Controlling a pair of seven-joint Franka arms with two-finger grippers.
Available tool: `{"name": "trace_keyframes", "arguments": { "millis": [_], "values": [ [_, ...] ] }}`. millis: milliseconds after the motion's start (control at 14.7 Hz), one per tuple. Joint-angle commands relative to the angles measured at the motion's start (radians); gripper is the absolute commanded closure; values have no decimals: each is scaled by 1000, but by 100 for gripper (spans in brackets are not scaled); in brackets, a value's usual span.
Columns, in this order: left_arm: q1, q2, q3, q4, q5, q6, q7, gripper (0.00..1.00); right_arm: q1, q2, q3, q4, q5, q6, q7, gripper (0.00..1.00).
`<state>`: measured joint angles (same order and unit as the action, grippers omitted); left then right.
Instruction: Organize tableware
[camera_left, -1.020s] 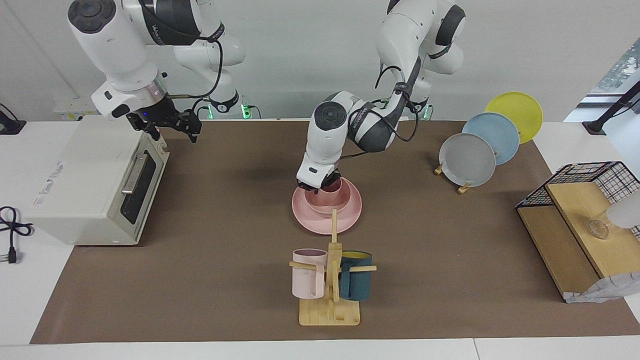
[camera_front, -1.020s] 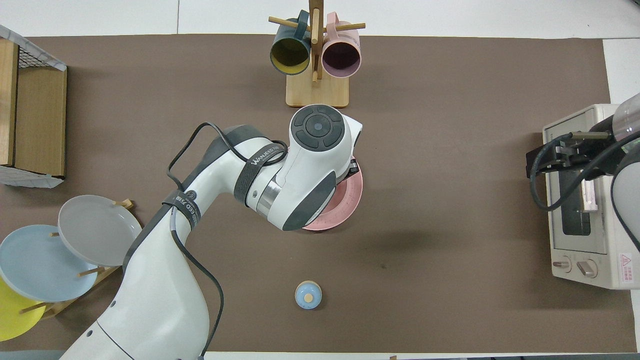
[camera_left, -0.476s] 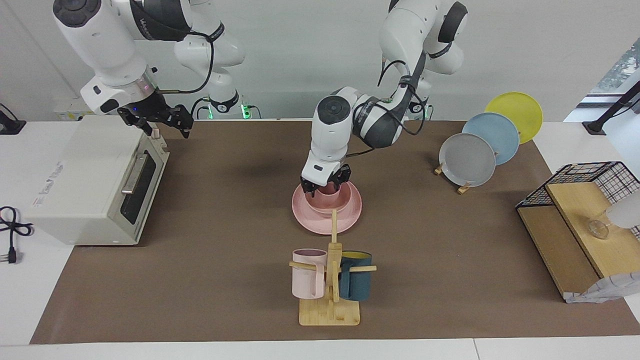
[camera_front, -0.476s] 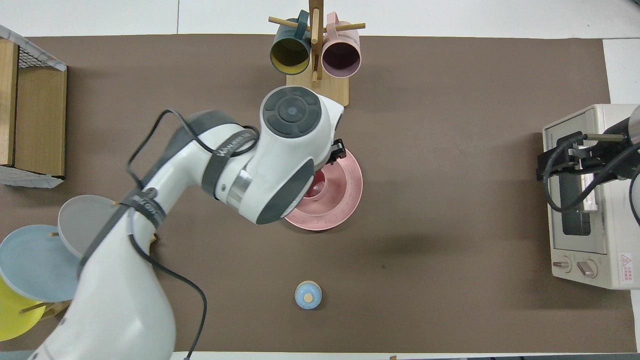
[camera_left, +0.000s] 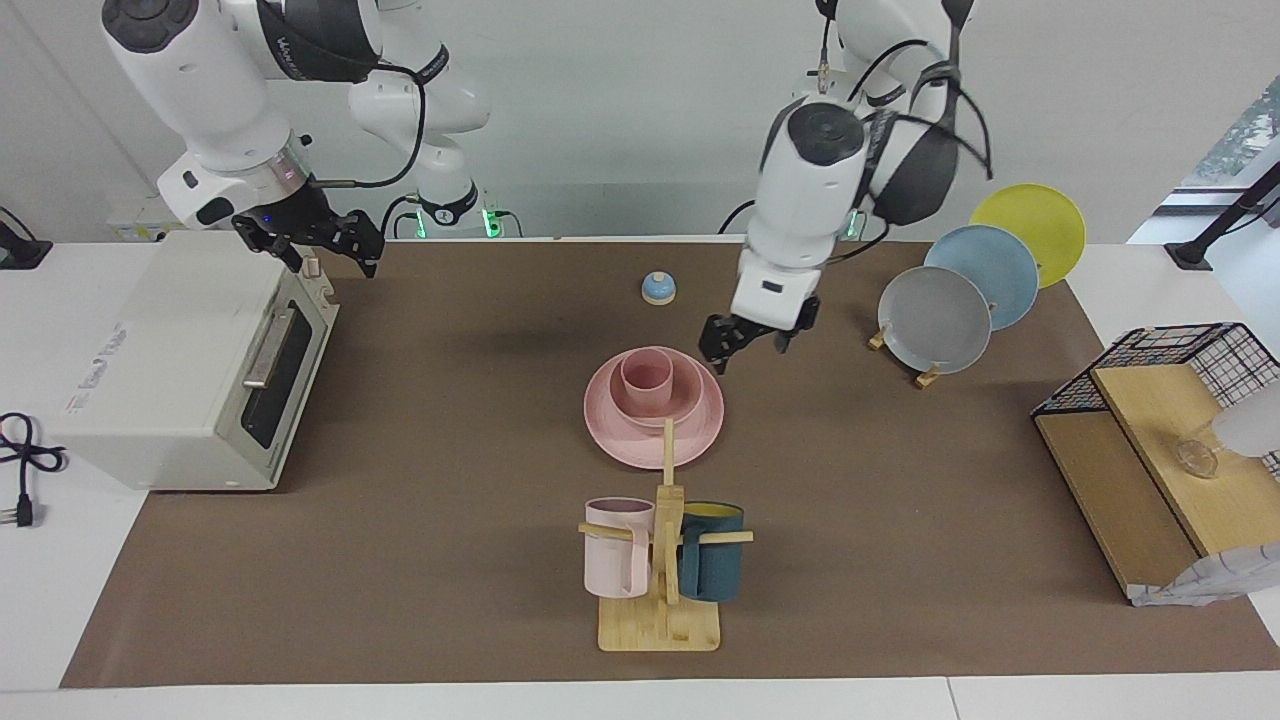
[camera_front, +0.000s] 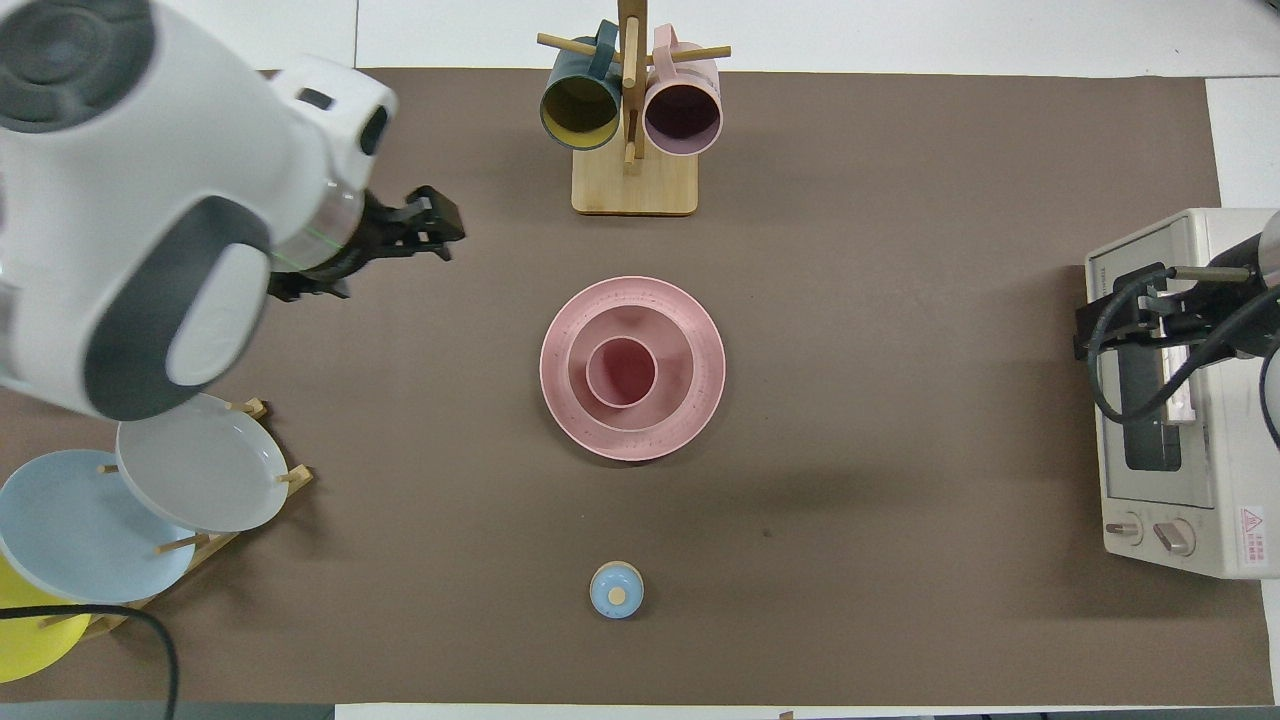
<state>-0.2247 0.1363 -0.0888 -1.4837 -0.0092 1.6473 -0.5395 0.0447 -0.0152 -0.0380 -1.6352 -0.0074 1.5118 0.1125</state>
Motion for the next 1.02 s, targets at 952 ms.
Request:
{"name": "trace_keyframes", "arguments": {
  "millis": [952],
  "values": [
    [164, -227, 21, -244, 6, -30, 394, 0, -28, -16, -19, -17, 26, 47, -71, 0]
  ]
}}
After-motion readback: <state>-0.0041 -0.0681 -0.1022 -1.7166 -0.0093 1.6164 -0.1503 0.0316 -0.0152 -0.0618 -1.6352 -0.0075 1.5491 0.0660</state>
